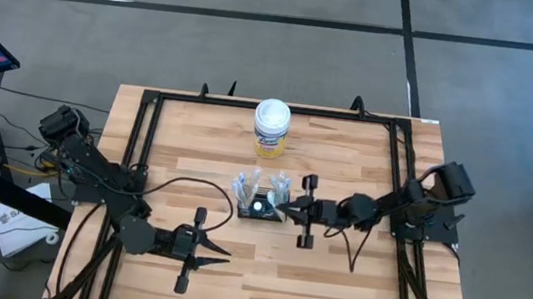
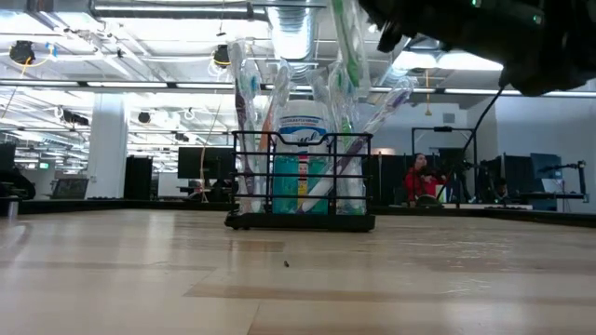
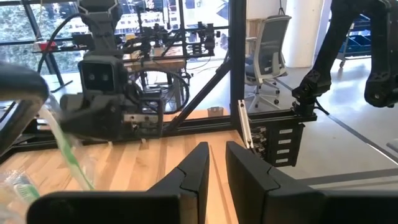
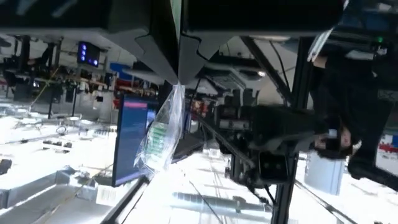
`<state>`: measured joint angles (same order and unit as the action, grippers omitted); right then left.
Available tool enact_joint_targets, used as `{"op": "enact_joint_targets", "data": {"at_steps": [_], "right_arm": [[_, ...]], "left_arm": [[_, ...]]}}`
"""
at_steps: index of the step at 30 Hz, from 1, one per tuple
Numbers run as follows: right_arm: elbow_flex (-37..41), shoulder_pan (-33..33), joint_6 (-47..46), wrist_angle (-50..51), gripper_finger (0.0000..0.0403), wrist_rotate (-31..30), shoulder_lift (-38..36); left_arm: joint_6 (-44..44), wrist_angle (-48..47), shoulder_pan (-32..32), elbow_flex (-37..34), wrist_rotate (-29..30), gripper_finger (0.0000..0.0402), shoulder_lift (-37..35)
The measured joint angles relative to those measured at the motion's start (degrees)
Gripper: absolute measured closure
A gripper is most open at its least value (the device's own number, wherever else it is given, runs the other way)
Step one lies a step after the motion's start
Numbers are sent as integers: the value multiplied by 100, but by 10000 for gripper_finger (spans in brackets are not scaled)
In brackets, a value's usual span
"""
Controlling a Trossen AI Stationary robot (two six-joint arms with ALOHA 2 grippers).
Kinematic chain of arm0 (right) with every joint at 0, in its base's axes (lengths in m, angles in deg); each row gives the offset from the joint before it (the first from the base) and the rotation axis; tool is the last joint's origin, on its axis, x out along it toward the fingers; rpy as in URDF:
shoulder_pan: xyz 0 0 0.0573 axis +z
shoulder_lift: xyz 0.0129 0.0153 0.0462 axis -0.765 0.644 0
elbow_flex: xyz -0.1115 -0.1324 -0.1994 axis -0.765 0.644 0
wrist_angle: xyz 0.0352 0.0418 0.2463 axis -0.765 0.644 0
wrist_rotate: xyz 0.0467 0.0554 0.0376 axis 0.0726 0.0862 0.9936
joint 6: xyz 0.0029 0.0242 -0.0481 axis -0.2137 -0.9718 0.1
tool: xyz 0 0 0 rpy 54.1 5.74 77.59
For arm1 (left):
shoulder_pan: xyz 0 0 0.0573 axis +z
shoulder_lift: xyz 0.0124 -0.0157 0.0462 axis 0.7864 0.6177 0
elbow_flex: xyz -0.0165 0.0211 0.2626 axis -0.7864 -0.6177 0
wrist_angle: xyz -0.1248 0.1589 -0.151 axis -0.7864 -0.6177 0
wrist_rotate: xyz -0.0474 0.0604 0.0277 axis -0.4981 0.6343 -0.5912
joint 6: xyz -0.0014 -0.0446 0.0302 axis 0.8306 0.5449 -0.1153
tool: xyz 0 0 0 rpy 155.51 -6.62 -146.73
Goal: Pick & Place toothbrushing station
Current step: Put the green toothbrush into the mesh organizer
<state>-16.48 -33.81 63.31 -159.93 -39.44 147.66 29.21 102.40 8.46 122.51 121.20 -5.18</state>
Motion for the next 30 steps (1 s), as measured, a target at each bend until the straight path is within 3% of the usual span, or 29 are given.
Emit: {"op": "enact_joint_targets", "data": {"at_steps": [30], "right_arm": [[-1, -543, -189, -23, 403, 346, 386]], "left_arm": [[4, -31, -2, 0, -2, 352, 0]]}}
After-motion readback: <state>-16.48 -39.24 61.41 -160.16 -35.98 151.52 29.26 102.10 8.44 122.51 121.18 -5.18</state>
